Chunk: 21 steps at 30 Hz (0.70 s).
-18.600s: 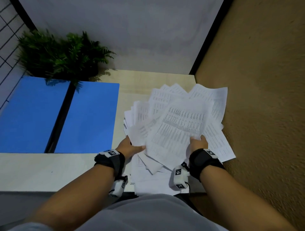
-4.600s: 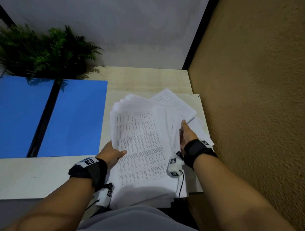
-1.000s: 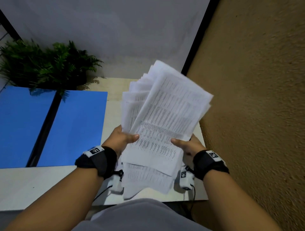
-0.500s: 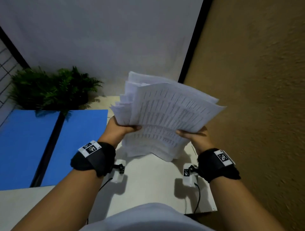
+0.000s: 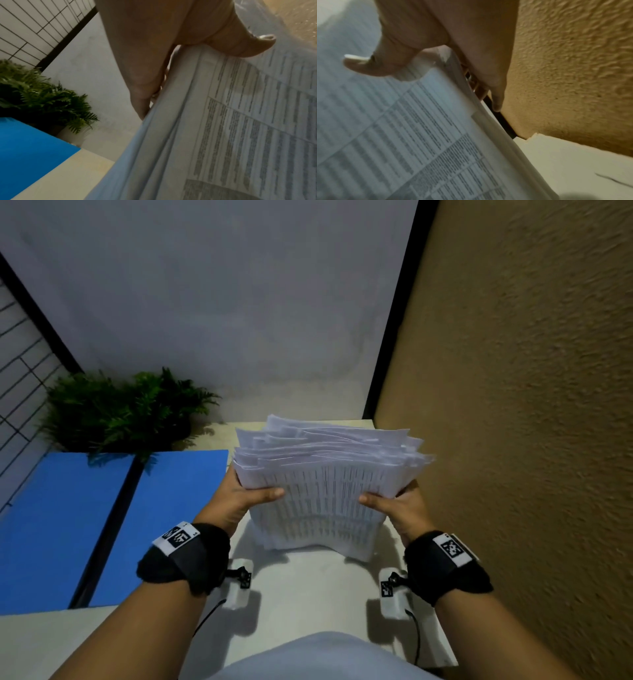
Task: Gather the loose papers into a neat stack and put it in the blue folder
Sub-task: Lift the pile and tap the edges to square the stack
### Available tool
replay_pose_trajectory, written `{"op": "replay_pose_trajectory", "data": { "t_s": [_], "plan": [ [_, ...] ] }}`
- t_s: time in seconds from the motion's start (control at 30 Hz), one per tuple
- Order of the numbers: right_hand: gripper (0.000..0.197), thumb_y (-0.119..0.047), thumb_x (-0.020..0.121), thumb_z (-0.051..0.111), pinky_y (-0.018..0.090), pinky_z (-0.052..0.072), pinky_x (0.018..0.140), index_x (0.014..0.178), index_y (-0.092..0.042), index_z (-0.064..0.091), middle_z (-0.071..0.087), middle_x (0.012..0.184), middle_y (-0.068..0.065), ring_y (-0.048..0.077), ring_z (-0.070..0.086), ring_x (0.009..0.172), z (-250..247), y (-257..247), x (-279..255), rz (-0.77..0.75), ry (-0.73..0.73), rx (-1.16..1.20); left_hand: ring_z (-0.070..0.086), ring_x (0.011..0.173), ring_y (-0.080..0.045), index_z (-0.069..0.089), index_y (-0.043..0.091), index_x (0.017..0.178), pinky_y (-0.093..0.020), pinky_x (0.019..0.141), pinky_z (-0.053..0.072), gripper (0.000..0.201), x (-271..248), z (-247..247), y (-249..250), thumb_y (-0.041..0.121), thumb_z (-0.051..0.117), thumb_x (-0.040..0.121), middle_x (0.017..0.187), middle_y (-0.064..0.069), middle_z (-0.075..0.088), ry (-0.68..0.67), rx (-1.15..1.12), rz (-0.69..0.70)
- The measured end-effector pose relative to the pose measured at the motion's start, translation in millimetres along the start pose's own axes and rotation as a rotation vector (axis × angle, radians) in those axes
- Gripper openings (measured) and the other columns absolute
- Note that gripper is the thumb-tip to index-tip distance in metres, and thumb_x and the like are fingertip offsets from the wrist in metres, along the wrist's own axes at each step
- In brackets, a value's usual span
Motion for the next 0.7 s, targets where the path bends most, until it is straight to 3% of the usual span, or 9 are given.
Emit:
{"op": "replay_pose_trajectory", "data": {
  "t_s": [0.1,0.17,0.23,0.3,0.37,0.43,0.47,0.57,0.7],
  "plan": [
    [0.085,-0.023,0.042,0.095,0.049,0.053,0.092,0.119,-0.013,0.062,0.071,0.113,0.01,0.027,0.066,0.109,8.4,-6.0,1.7,-0.003,-0.069,0.009,0.067,0.113,-0.019,0.058,0.011,0.131,-0.027,0.086,0.055,0.104,0.7,8.1,5.1,0.044,0.096,0.039,0.12,-0.005,0.072,-0.015,0.005,0.023],
    [0.085,-0.027,0.044,0.094,0.045,0.056,0.088,0.12,-0.012,0.061,0.071,0.113,0.01,0.027,0.068,0.106,7.5,-12.2,2.5,-0.034,-0.039,0.043,0.064,0.118,-0.021,0.055,0.012,0.135,-0.034,0.095,0.053,0.098,2.3,9.8,7.6,0.053,0.089,0.052,0.126,-0.006,0.069,0.038,-0.026,0.048],
    [0.079,-0.022,0.05,0.091,0.043,0.058,0.085,0.121,-0.013,0.059,0.071,0.112,0.009,0.023,0.07,0.104,1.8,-15.7,3.6,-0.044,0.003,0.043,0.061,0.123,-0.023,0.054,0.018,0.137,-0.041,0.1,0.048,0.086,2.4,10.0,10.0,0.067,0.072,0.069,0.131,-0.007,0.066,0.116,-0.064,0.044],
    [0.069,-0.013,0.057,0.088,0.044,0.058,0.086,0.12,-0.014,0.058,0.072,0.111,0.007,0.021,0.07,0.103,-1.4,-13.8,5.0,-0.032,0.001,-0.004,0.061,0.122,-0.02,0.065,0.028,0.126,-0.04,0.101,0.048,0.069,0.3,10.3,10.3,0.076,0.048,0.08,0.127,-0.004,0.068,0.203,-0.115,0.025],
    [0.062,-0.008,0.061,0.086,0.043,0.058,0.085,0.118,-0.013,0.06,0.072,0.108,0.007,0.021,0.07,0.101,-2.5,-11.0,6.1,-0.015,0.019,-0.025,0.068,0.107,-0.016,0.075,0.031,0.103,-0.03,0.091,0.053,0.053,-2.1,10.4,4.9,0.066,0.038,0.091,0.108,0.006,0.075,0.311,-0.175,0.0],
    [0.058,-0.005,0.063,0.084,0.04,0.059,0.082,0.115,-0.014,0.06,0.073,0.105,0.006,0.019,0.072,0.096,-3.0,-10.6,6.1,-0.011,0.04,-0.018,0.062,0.08,-0.017,0.068,0.028,0.089,-0.027,0.071,0.05,0.028,-4.5,7.6,0.7,0.039,0.044,0.098,0.082,0.013,0.071,0.439,-0.123,-0.017],
    [0.056,-0.004,0.063,0.083,0.04,0.059,0.081,0.113,-0.015,0.06,0.073,0.104,0.006,0.019,0.072,0.095,-2.8,-11.3,6.1,-0.013,0.038,-0.013,0.056,0.075,-0.017,0.063,0.023,0.09,-0.029,0.067,0.047,0.018,-6.5,6.8,0.4,0.028,0.046,0.095,0.078,0.01,0.068,0.48,-0.064,-0.023],
    [0.052,-0.009,0.061,0.084,0.04,0.058,0.081,0.108,-0.016,0.063,0.074,0.102,0.007,0.02,0.072,0.096,-4.0,-11.0,7.0,0.001,0.027,-0.026,0.056,0.08,-0.019,0.055,0.013,0.103,-0.038,0.076,0.047,0.017,-9.2,9.4,1.5,0.02,0.048,0.089,0.091,-0.004,0.065,0.466,0.042,-0.033],
    [0.062,-0.016,0.055,0.087,0.05,0.055,0.089,0.112,-0.009,0.064,0.073,0.106,0.012,0.027,0.07,0.1,-2.1,-9.8,8.8,0.003,0.014,-0.028,0.049,0.086,-0.019,0.048,0.004,0.102,-0.039,0.077,0.042,0.014,-6.0,12.5,6.3,0.015,0.049,0.093,0.093,-0.01,0.057,0.461,0.039,-0.019]
  ]
}}
Point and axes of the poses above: each hand's wrist, its own x-axis towards the middle knuckle, its own z-axis out of the palm, y = z × x, the point moved 3 cm from there along x, towards the middle knuckle
